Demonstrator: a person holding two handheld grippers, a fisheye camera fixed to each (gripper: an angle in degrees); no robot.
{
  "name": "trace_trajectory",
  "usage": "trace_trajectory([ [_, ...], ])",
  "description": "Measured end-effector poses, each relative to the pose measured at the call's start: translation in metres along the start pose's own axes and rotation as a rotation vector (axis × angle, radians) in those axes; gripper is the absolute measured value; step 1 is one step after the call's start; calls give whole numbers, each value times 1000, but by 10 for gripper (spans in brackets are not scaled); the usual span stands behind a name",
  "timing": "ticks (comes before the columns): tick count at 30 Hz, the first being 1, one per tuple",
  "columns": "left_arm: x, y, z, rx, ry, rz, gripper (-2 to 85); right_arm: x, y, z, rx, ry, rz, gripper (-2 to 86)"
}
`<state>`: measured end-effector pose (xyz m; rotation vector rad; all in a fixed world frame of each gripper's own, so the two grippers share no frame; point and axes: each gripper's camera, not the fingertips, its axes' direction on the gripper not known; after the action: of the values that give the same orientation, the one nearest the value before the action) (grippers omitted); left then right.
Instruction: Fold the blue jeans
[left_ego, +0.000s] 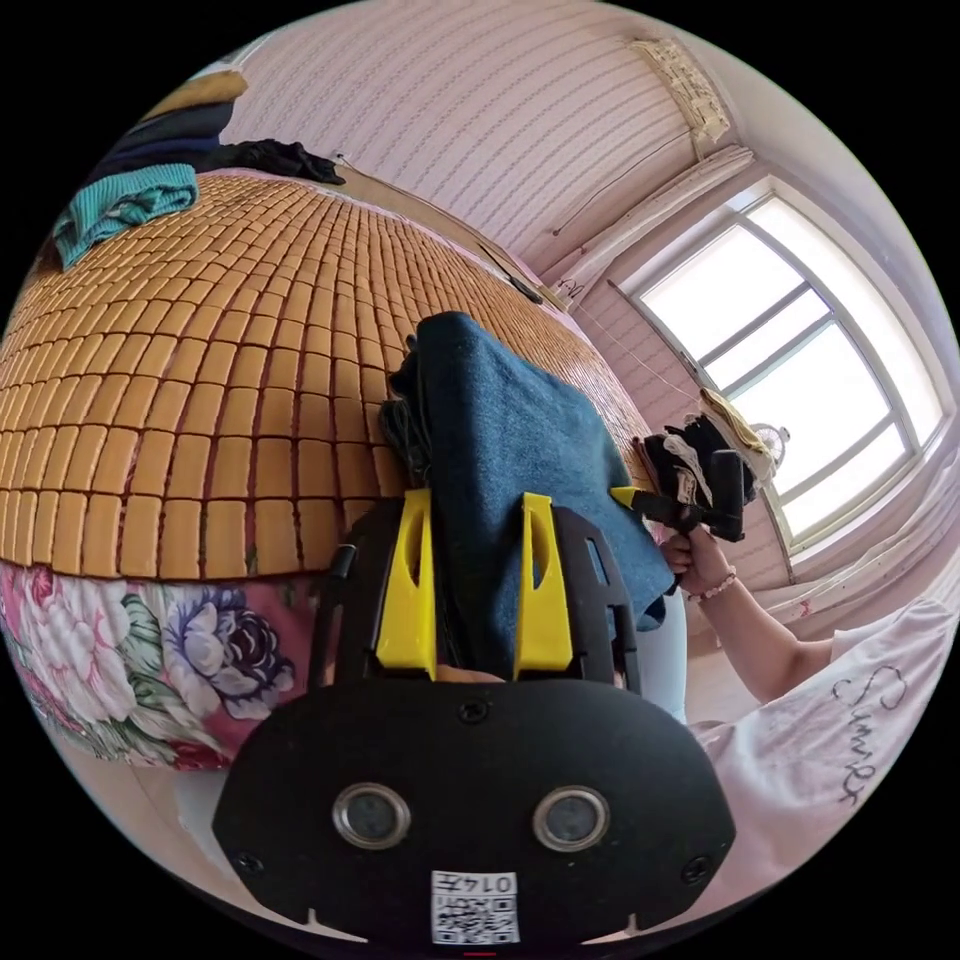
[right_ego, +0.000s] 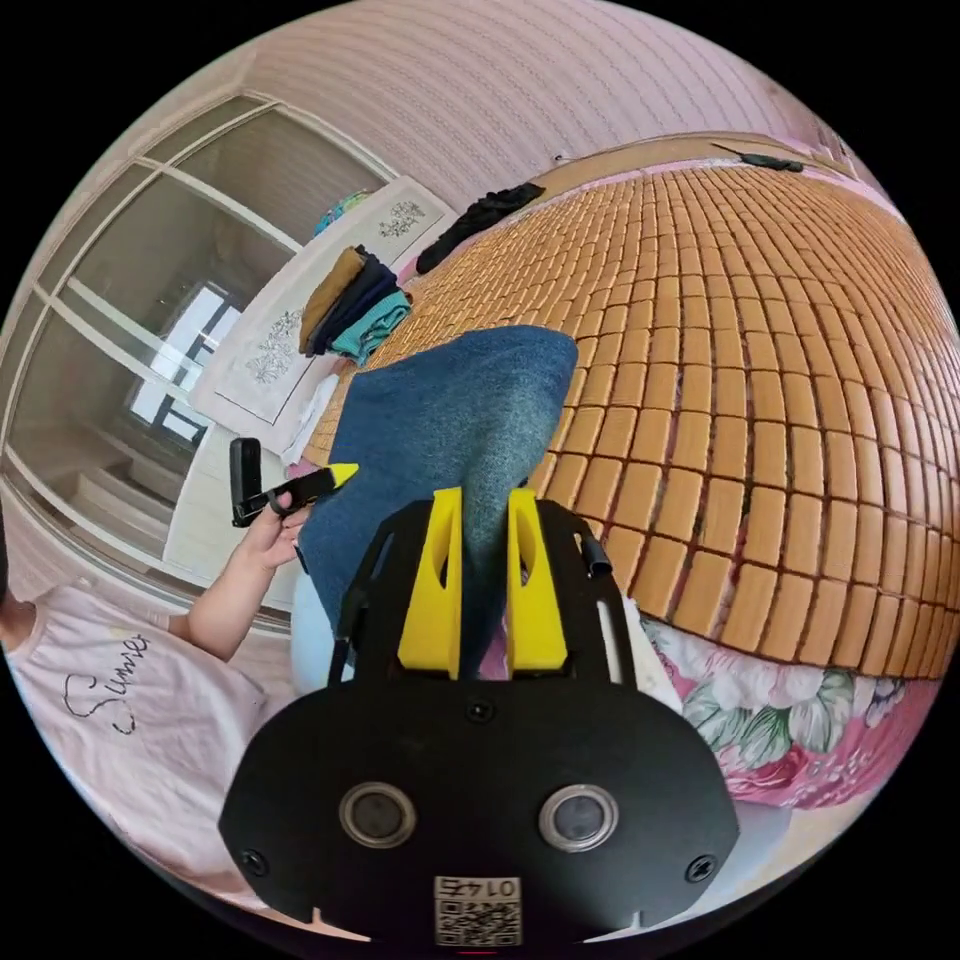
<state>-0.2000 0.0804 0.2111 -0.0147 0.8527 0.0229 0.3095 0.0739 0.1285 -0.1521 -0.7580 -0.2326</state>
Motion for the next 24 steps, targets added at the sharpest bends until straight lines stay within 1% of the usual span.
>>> trace_trajectory([
  [1,-1,1,-1,2,27,-30,86,-9,-5,-5,-2,8,-37,56],
  [3,3,2,1,-5,81,-70,80,-46,-24,-34,6,48,-182,48],
  [4,15,3,6,11,120,-68,79,-54,-28,-44,13,64,-215,47],
  [5,22,3,10,24,142,-66,78,-69,-36,-66,28,98,-278,45],
  [7,63,-5,32,70,269,-36,75,-86,-46,-110,53,142,-365,44],
  [8,75,-10,39,77,304,-20,75,-95,-50,-146,69,176,-408,44],
  [9,106,-25,54,84,368,36,74,-103,-54,-185,81,222,-444,44],
  [10,139,-43,68,95,431,93,73,-107,-56,-205,86,251,-455,43],
  [11,158,-53,75,99,459,123,73,-114,-58,-248,95,314,-465,44],
  [12,196,-76,90,96,520,175,72,-118,-60,-292,110,381,-453,45],
  [13,237,-99,106,86,580,219,72,-119,-61,-315,116,415,-444,46],
  [14,257,-109,113,81,610,234,72,-119,-63,-360,130,482,-408,47],
  [15,301,-127,128,73,649,255,72,-114,-65,-406,158,535,-357,49],
  [16,346,-142,142,66,672,276,73,-110,-67,-429,168,558,-328,50],
  [17,369,-146,147,77,668,298,74,-99,-69,-472,190,628,-266,52],
  [18,412,-151,159,98,643,344,75,-84,-72,-510,191,681,-190,55],
  [19,446,-154,178,80,638,335,78,-74,-72,-528,193,694,-148,56],
  [20,459,-155,190,56,642,319,79,-53,-69,-559,205,714,-65,61],
  [21,479,-156,217,-9,642,291,82,-26,-62,-583,219,709,36,67],
  [22,494,-153,246,-76,614,281,87,-10,-57,-591,224,706,88,71],
  [23,499,-150,258,-100,587,287,89,23,-44,-600,234,710,187,78],
  [24,504,-143,278,-130,520,293,96,60,-27,-597,225,738,293,86],
])
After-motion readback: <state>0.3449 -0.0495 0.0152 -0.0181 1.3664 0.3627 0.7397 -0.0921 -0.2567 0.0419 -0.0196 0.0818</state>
